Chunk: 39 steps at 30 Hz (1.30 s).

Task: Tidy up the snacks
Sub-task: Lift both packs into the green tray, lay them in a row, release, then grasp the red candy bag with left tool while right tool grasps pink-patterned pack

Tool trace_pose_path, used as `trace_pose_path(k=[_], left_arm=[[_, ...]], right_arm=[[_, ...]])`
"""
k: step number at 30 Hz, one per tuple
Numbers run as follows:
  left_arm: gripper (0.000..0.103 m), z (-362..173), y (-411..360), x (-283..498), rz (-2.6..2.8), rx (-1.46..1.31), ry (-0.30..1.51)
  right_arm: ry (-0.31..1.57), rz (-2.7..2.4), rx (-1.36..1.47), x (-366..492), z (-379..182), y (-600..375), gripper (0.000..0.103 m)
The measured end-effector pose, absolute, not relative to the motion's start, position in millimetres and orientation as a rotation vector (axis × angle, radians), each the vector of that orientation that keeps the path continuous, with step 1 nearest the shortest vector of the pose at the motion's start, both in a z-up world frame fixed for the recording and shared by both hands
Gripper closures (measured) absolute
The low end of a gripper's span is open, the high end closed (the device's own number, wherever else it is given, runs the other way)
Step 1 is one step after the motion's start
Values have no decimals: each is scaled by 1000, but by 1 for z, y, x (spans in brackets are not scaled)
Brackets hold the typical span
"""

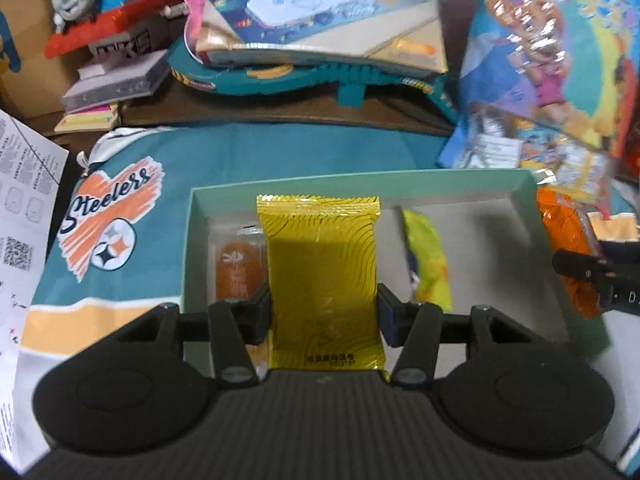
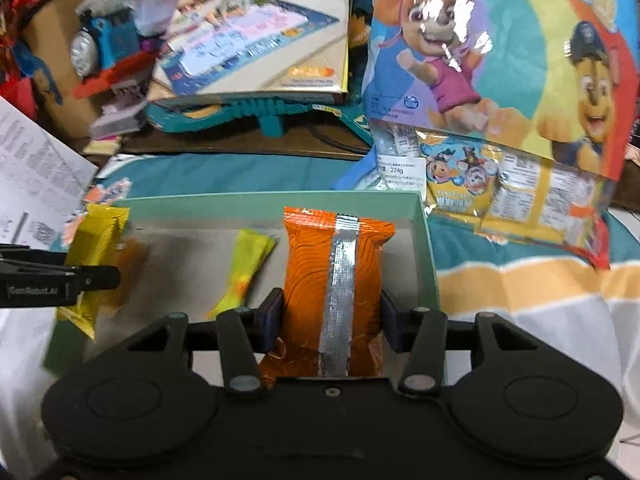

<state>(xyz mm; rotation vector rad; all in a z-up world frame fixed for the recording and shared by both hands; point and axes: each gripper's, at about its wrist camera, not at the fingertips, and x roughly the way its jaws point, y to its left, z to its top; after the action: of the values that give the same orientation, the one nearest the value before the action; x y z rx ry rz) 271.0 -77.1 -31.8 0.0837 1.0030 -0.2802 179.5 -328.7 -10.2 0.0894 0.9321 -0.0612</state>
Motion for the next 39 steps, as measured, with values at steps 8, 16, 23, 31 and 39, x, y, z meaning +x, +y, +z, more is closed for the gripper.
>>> trace_pose_path(k=[8, 16, 23, 31, 39], left_arm=[[50, -77, -91, 306, -265, 110, 1055], [7, -77, -98, 304, -220, 115, 1040], [2, -47, -92, 280, -216, 111, 1003], [0, -7, -80, 227, -235, 103, 950], [0, 11, -71, 173, -260, 104, 926]], right_arm=[[964, -70, 63, 217, -57, -341, 52], [885, -58, 91, 214, -51, -342, 21], [849, -51, 87, 185, -20, -330, 6], [799, -28, 86, 131, 22, -310, 0], [773, 1, 73, 73, 47, -288, 0]])
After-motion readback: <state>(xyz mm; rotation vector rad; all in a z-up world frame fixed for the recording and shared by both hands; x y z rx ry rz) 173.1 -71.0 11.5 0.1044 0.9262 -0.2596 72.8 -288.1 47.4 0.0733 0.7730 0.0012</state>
